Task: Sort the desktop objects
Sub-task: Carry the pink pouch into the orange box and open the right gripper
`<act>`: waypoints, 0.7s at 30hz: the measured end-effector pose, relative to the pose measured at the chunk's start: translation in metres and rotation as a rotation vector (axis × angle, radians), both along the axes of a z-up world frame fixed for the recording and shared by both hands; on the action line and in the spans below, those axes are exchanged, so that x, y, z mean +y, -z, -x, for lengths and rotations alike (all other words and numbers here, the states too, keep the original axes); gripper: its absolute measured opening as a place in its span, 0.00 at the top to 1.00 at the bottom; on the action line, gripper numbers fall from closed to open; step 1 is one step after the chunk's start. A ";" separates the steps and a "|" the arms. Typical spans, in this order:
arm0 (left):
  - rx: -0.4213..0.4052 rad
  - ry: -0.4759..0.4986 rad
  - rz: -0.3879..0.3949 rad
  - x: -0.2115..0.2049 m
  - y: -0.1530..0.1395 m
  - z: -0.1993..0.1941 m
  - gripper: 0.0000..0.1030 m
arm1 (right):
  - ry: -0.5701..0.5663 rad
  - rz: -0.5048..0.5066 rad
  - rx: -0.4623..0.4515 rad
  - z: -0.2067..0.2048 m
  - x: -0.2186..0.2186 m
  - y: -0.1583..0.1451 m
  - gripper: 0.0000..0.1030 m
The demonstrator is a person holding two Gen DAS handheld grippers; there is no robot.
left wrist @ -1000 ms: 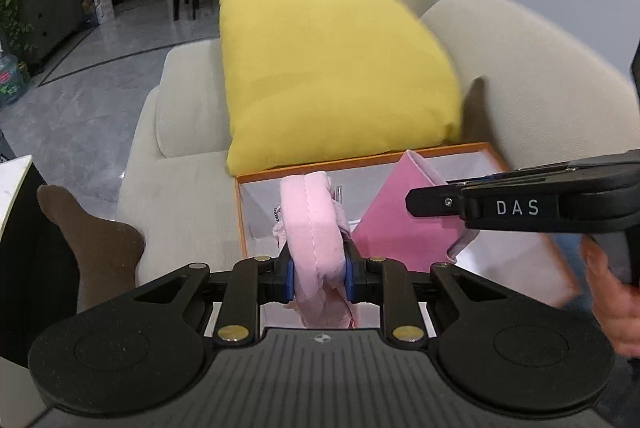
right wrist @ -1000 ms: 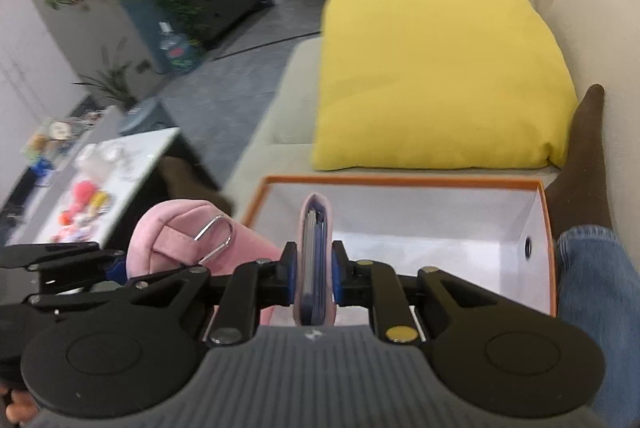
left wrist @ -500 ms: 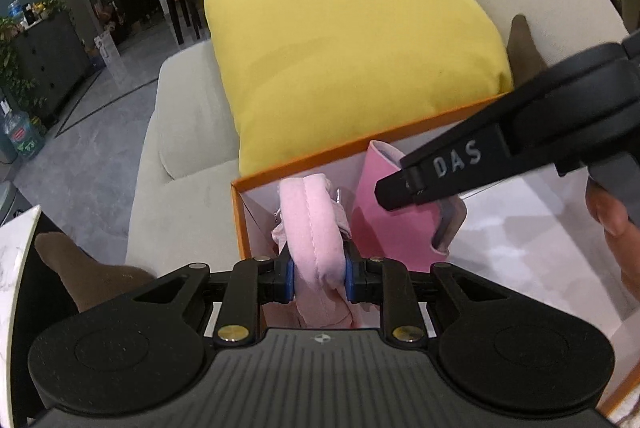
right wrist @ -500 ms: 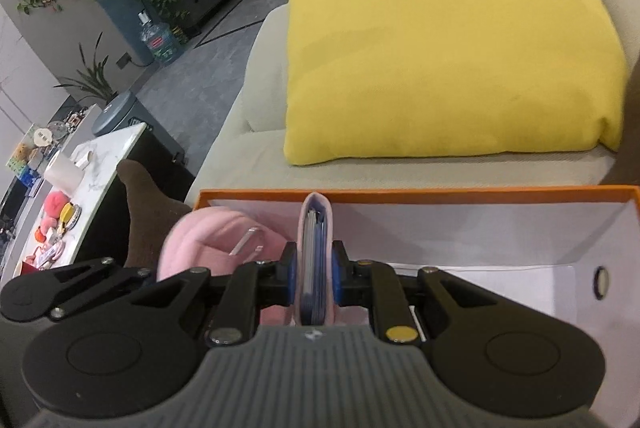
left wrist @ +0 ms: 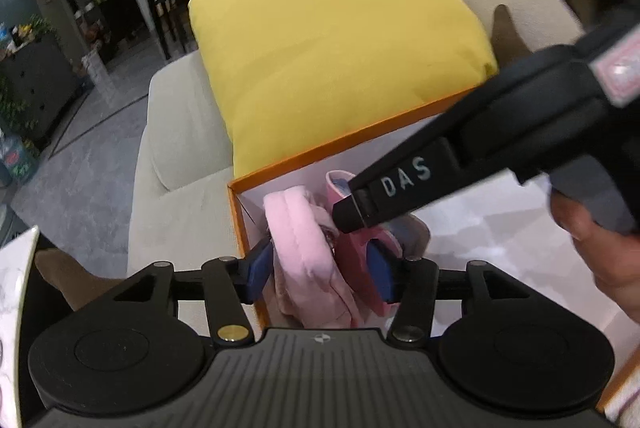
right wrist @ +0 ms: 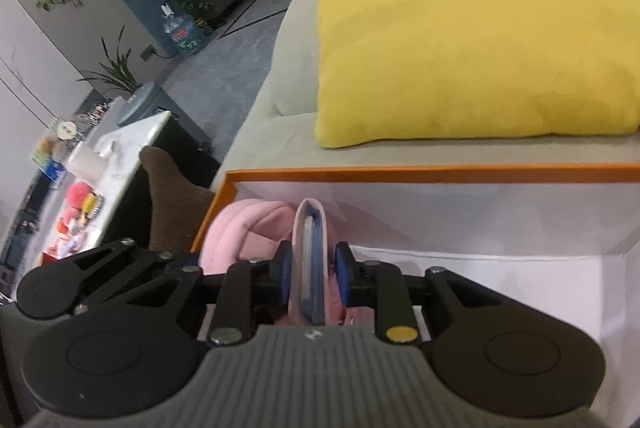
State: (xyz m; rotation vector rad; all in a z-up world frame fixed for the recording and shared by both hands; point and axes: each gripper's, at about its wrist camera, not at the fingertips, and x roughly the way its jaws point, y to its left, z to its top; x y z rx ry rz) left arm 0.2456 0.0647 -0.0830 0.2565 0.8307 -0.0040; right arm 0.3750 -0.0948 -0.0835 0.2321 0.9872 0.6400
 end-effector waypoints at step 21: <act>0.019 -0.157 0.316 0.052 0.000 0.046 0.76 | -0.314 0.205 -0.094 0.036 0.027 0.010 0.45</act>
